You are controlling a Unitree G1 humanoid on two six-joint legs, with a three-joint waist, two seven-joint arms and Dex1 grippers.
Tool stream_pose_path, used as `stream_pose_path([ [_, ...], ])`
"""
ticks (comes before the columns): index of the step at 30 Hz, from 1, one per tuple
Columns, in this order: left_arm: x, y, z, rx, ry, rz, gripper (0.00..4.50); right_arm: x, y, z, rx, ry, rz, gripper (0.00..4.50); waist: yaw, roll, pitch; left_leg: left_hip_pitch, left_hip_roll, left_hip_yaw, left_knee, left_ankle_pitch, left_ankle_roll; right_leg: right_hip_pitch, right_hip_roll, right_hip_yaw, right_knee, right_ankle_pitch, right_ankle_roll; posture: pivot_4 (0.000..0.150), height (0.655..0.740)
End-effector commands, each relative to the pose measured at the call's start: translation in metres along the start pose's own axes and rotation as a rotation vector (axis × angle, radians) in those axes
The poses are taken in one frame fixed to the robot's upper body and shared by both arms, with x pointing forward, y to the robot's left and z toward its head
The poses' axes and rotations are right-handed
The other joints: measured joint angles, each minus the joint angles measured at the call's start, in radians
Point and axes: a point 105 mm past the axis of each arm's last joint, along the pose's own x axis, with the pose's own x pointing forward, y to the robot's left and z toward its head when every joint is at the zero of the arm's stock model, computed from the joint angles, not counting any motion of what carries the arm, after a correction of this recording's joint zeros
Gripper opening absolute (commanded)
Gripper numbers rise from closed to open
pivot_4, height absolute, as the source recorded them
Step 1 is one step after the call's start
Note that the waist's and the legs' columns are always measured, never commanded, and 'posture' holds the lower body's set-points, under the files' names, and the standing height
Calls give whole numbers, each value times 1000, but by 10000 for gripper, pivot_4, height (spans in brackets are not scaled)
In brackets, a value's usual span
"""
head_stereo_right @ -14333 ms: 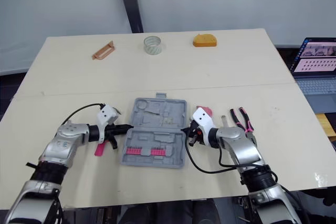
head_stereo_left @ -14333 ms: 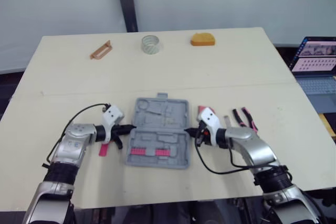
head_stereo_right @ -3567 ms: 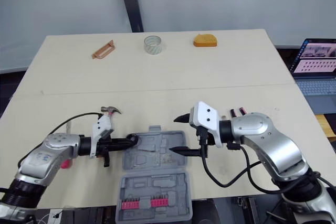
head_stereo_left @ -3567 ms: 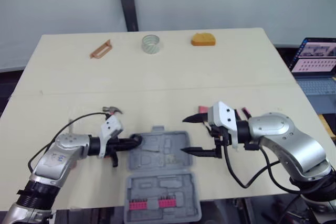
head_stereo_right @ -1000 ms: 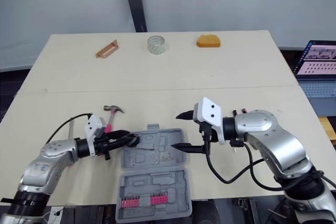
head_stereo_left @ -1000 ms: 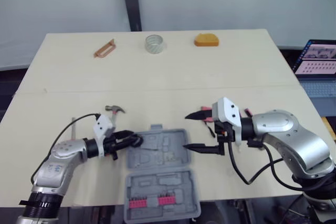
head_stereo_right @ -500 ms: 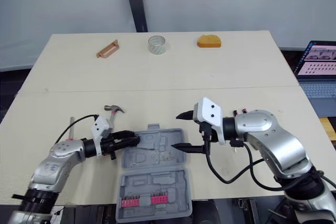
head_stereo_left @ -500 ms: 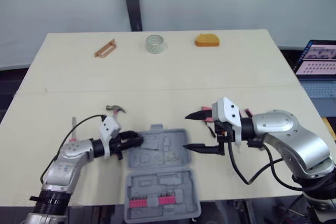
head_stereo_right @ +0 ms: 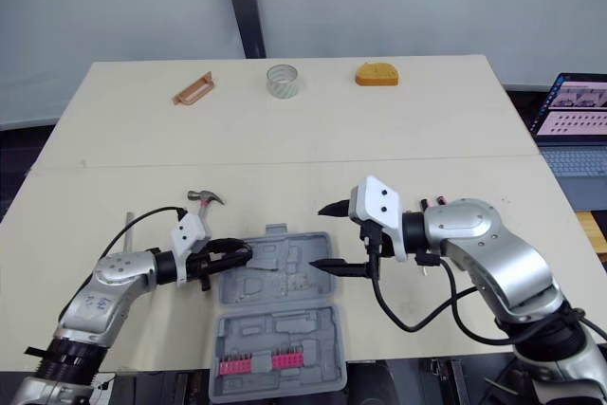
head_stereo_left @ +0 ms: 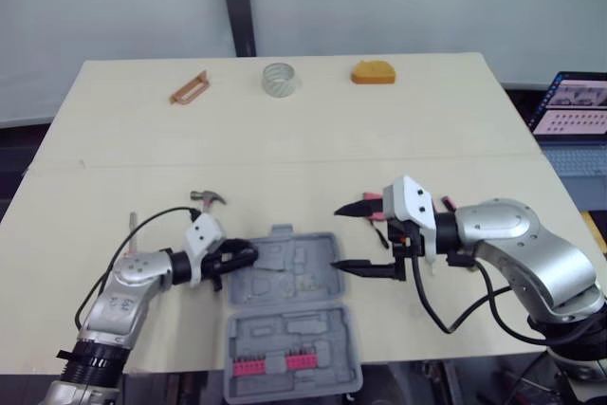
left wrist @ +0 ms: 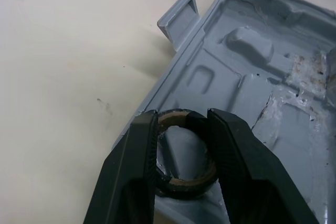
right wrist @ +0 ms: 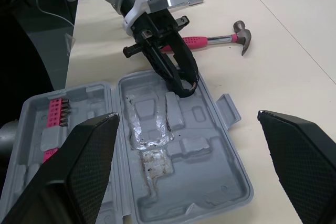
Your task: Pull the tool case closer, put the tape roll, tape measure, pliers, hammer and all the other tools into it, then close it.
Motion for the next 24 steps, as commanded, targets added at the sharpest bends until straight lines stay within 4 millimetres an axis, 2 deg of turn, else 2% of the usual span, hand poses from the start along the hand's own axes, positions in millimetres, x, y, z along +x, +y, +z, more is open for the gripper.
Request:
stream_pose_path([
  [1,-1,1,-9,29,34,10,16487,-4,0,9,-46,-13,-2,45000,0,0,0,0,0,0,0,0,0,0,0,0,0,0,0,1500,7400],
  [12,-1,-6,-25,177,106,-35,16487,-4,-1,9,-48,-11,-7,45000,0,0,0,0,0,0,0,0,0,0,0,0,0,0,0,1500,7400],
  [22,0,-4,-20,106,61,-17,16487,-5,-3,8,-48,-12,-10,45000,0,0,0,1,0,0,0,0,0,1,0,0,0,0,0,1500,7400],
  [24,-1,-3,-14,53,24,-11,16487,-5,-4,8,-47,-16,-14,45000,0,0,0,1,0,0,0,0,0,1,0,0,0,0,0,1500,7400],
])
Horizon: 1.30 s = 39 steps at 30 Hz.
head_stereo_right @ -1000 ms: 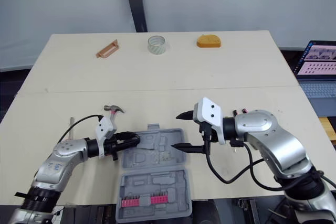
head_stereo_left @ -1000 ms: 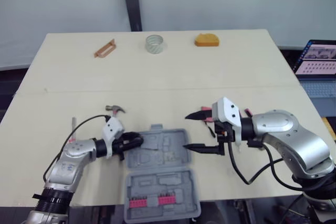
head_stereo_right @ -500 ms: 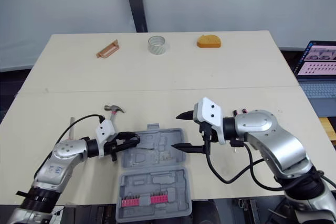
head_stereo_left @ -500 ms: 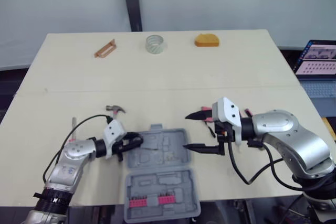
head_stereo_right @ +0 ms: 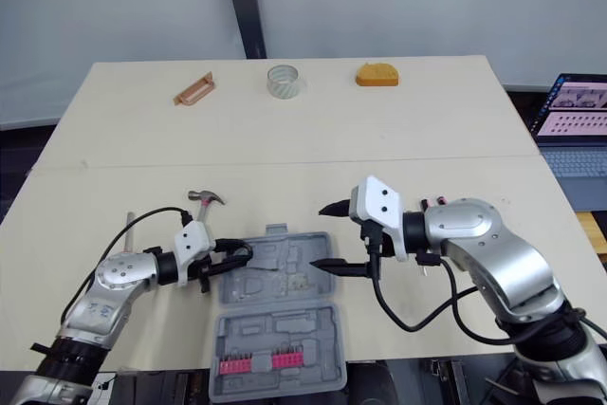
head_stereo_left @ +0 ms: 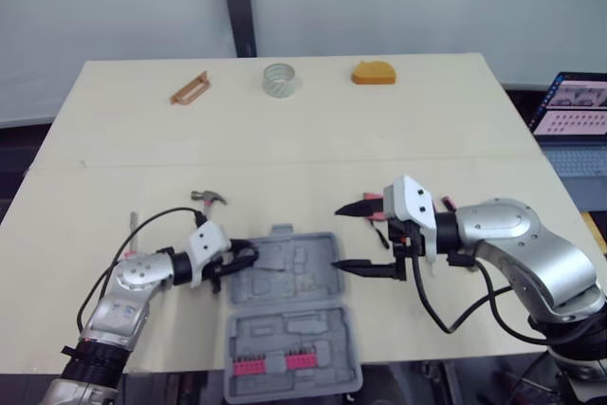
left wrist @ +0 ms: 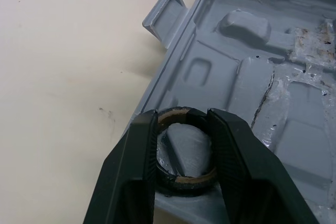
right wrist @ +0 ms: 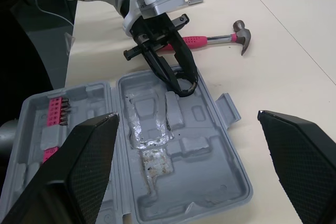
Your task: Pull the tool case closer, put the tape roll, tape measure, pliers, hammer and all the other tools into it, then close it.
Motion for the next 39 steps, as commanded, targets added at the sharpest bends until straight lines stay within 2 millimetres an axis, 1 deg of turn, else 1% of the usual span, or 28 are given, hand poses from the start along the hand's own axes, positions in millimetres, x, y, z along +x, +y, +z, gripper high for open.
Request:
stream_pose_path([
  [1,-3,-2,-4,-114,-10,7,16487,-5,-4,9,-45,-23,-14,45000,0,0,0,0,0,0,0,0,0,0,0,0,0,0,0,1500,7400],
  [3,-7,3,7,-172,-55,10,16487,-5,-5,9,-40,-28,-19,45000,0,0,0,0,0,0,0,0,0,0,0,0,0,0,0,1500,7400],
  [6,-15,8,22,-231,-97,7,24612,-7,-8,9,-17,-49,-31,45000,-1,0,0,0,0,0,0,0,0,0,0,0,0,0,0,1500,7400],
  [8,-21,10,28,-231,-93,7,34419,-9,-12,8,8,-68,-44,45000,-1,0,0,0,0,0,0,0,0,0,0,0,0,0,0,1500,7400],
  [10,-33,15,34,-231,-88,26,44855,-14,-19,7,57,-109,-77,45000,-1,0,0,0,0,0,0,0,0,0,0,0,0,0,0,1500,7400],
  [11,-41,20,39,-236,-92,50,44855,-19,-23,6,83,-130,-100,45000,-1,0,0,0,0,0,0,0,0,0,0,0,0,0,0,1500,7400],
  [12,-53,28,42,-242,-99,99,44855,-28,-29,4,119,-152,-140,45000,-1,0,0,-1,0,0,0,0,0,0,0,0,0,0,0,1500,7400],
  [13,-70,40,46,-253,-111,173,44855,-40,-35,-4,151,-146,-194,45000,0,-1,0,-1,0,-1,0,0,0,0,0,0,0,0,0,1500,7400],
  [14,-81,48,48,-262,-120,223,44855,-48,-38,-10,170,-139,-229,45000,0,-1,0,-1,0,-1,0,0,0,0,0,0,0,0,0,1500,7400],
  [15,-88,51,49,-268,-125,252,44855,-53,-40,-14,179,-132,-248,45000,1,-1,0,-1,0,-1,-1,0,0,0,0,0,0,0,0,1500,7400],
  [17,-113,61,46,-311,-144,357,44855,-74,-44,-31,230,-104,-329,45000,0,-1,0,-1,0,-1,-1,0,0,0,0,0,-1,0,0,1500,7400],
  [18,-125,64,42,-332,-146,410,44855,-86,-45,-40,254,-88,-371,45000,0,-1,0,-1,0,0,-1,0,0,0,0,0,-1,0,0,1500,7400],
  [19,-143,67,34,-360,-139,487,44855,-103,-47,-55,294,-65,-439,45000,0,-1,0,0,0,0,-2,0,0,0,0,0,-1,0,0,1500,7400],
  [23,-187,69,6,-431,-108,683,44855,-145,-47,-95,375,11,-603,45000,-2,-1,1,0,0,2,-4,0,0,0,0,0,-2,0,0,1500,7400],
  [25,-217,71,-13,-469,-88,814,44855,-171,-47,-117,416,38,-710,45000,-1,-1,0,1,0,2,-4,0,0,0,0,0,-2,0,0,1500,7400],
  [27,-237,71,-26,-475,-61,904,44855,-191,-47,-133,436,66,-788,45000,-1,-1,0,3,0,2,-4,0,0,1,0,1,-2,0,0,1500,7400],
  [29,-252,69,-38,-473,-30,972,44855,-213,-48,-148,454,80,-885,45000,-1,-1,1,3,0,3,-4,0,0,1,0,1,-2,0,0,1500,7400],
  [31,-261,67,-45,-472,-11,1028,44855,-229,-49,-159,458,97,-956,45000,-1,-1,1,2,0,4,-4,0,1,1,0,2,-3,0,0,1500,7400],
  [35,-276,68,-59,-496,0,1140,44855,-246,-50,-168,457,106,-1029,45000,-2,-1,0,3,1,4,-4,0,1,1,0,2,-7,0,-1,1500,7400],
  [36,-278,67,-62,-510,1,1147,44855,-249,-50,-170,460,111,-1045,45000,-2,-1,0,3,1,4,-4,0,1,1,0,2,-7,0,-1,1500,7400],
  [39,-273,61,-67,-507,31,1122,44855,-255,-50,-175,455,132,-1063,45000,-3,-1,0,3,1,4,-5,0,0,1,0,2,-7,0,-1,1500,7400],
])
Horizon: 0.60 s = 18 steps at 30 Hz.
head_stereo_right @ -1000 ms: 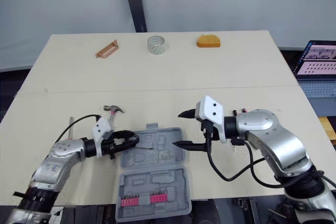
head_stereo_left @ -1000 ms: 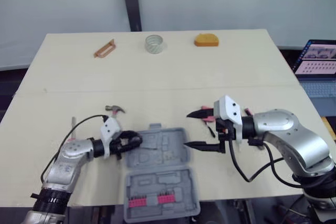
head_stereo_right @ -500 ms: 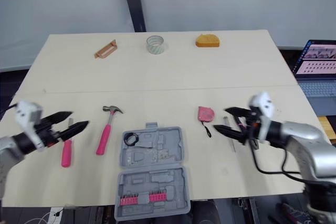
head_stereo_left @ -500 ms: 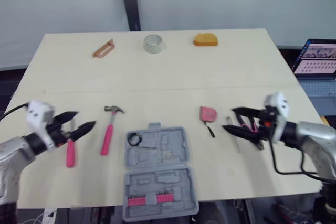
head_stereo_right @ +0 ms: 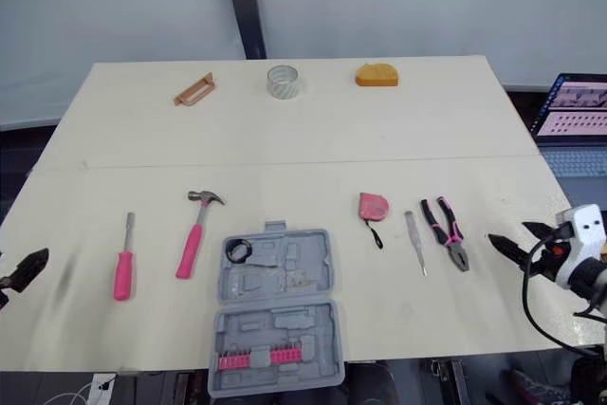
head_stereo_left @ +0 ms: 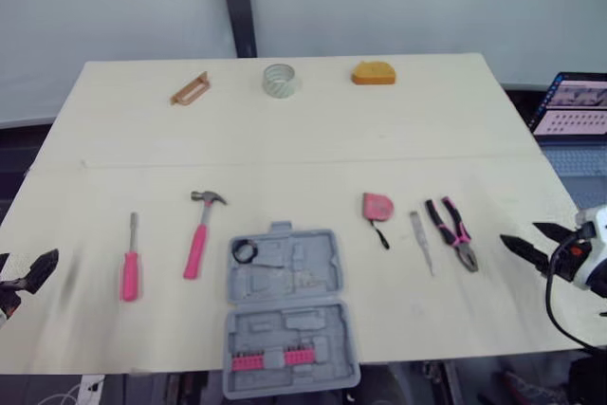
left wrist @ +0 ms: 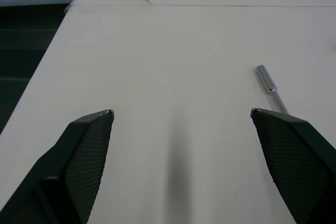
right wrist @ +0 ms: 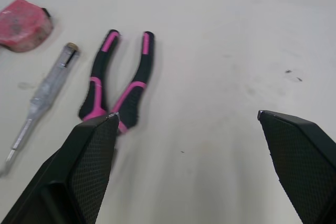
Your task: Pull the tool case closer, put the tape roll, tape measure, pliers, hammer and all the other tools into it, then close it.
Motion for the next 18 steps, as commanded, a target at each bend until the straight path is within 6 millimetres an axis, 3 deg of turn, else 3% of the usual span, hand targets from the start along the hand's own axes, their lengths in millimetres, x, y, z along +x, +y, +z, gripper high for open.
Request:
stream_pose_path([
  [1,-5,3,3,26,-12,15,44855,-9,-13,12,-43,-34,-57,45000,0,0,0,0,0,0,0,0,0,0,0,0,0,0,0,1500,7400],
  [11,3,-8,1,18,-1,-43,44855,-7,-7,22,-47,-50,-43,45000,1,0,0,0,0,1,0,0,0,0,0,1,-1,0,0,1500,7400],
  [14,8,-28,11,32,-24,-120,44855,-3,10,39,-38,-83,21,45000,1,0,0,0,0,1,0,0,0,0,0,1,-1,0,0,1500,7400],
  [18,12,-71,20,61,-25,-324,44855,4,40,58,-59,-80,138,45000,3,0,0,0,0,1,0,0,0,0,0,1,1,1,0,1500,7400],
])
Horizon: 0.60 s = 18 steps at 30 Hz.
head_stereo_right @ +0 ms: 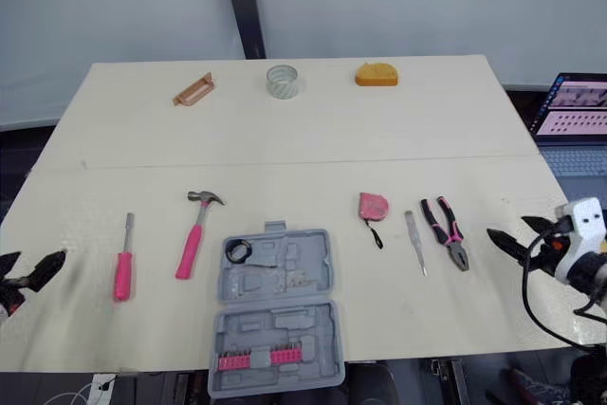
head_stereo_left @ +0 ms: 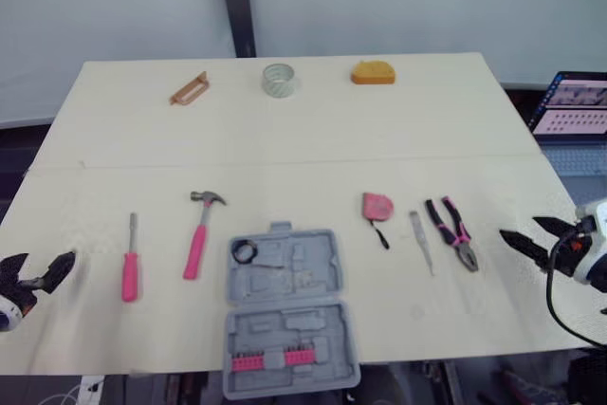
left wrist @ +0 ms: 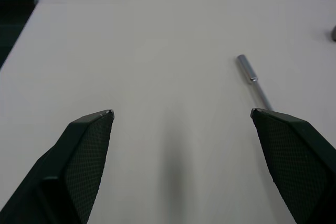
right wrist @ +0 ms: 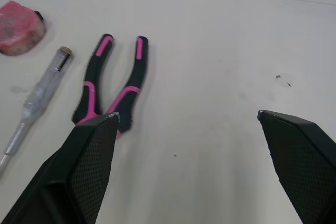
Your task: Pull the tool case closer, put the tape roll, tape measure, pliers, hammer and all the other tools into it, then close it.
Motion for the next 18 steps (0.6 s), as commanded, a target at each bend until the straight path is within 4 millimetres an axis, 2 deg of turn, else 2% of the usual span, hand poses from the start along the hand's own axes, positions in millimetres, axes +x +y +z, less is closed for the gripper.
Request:
stream_pose_path([
  [1,9,-39,17,63,-19,-189,44855,4,22,30,-52,-29,87,45000,1,0,0,0,0,0,0,0,0,0,0,0,1,0,0,1500,7400],
  [8,36,-136,45,182,-61,-589,44855,29,85,50,-129,36,301,45000,5,0,0,-1,0,0,1,0,0,0,0,0,2,0,0,1500,7400],
  [12,36,-188,54,239,-86,-821,44855,40,106,44,-156,72,344,45000,3,0,0,-1,0,0,1,0,0,0,0,0,1,1,0,1500,7400],
  [14,32,-219,52,294,-87,-964,44855,49,118,36,-141,88,345,45000,2,0,0,-1,0,0,0,0,0,-1,0,0,1,1,0,1500,7400],
  [18,30,-251,48,369,-103,-1109,44855,61,134,22,-121,121,325,45000,1,0,0,-1,0,0,1,0,0,-1,0,0,2,1,0,1500,7400],
])
